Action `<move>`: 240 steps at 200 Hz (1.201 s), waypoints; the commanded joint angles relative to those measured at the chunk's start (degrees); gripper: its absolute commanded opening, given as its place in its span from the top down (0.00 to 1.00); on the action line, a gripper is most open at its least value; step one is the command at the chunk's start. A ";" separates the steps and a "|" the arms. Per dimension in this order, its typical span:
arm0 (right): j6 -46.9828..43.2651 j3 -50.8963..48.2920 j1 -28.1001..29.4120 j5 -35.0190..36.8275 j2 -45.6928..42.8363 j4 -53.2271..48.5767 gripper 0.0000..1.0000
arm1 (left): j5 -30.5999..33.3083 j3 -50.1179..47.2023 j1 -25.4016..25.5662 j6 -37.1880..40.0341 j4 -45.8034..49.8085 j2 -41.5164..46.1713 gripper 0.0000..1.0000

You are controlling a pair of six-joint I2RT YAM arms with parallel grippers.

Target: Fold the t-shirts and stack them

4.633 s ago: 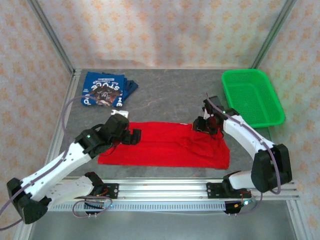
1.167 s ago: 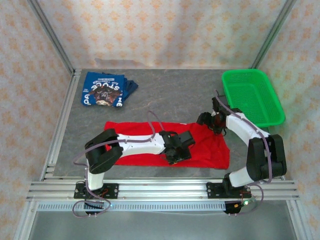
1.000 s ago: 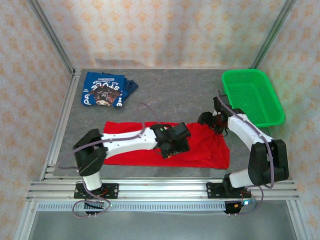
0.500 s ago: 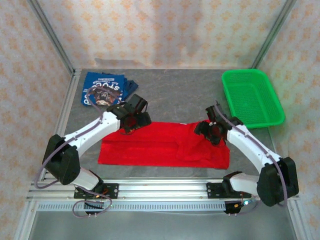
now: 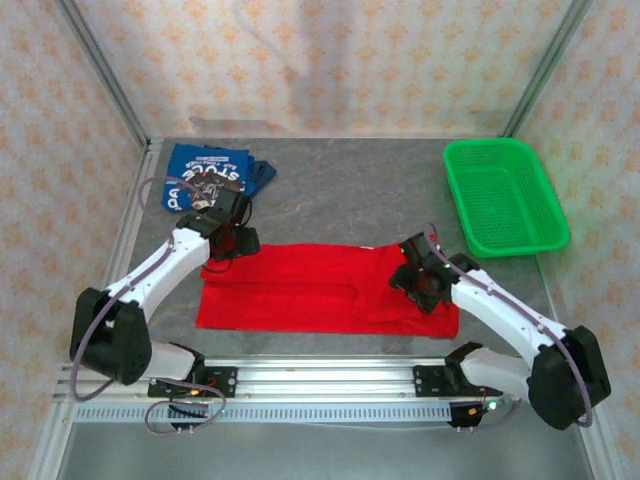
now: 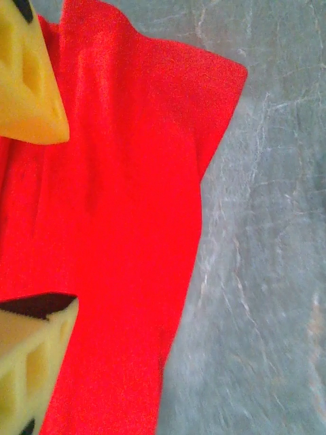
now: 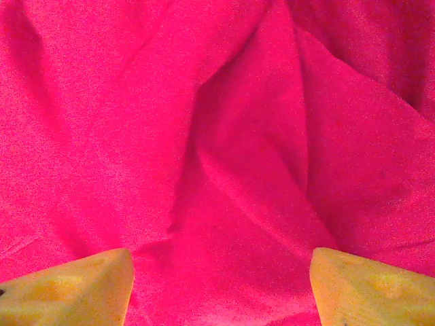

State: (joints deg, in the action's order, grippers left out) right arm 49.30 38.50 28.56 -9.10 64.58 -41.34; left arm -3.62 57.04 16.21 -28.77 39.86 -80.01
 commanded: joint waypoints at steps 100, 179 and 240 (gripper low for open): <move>-0.56 22.80 -6.58 15.54 37.85 5.37 0.40 | 3.52 -5.37 -9.08 -4.69 -3.17 -16.10 0.55; -17.56 91.47 -8.06 9.50 81.64 -15.46 0.34 | -6.01 -20.53 -6.74 -20.87 0.41 -1.26 0.61; -23.73 106.93 -6.00 -7.89 86.60 -6.66 0.22 | -10.33 -24.96 7.43 -32.10 -3.79 1.78 0.55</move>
State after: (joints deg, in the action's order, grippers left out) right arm 29.17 148.18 21.78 -8.38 154.56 -51.13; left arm -10.59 34.63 19.40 -54.33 34.15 -75.50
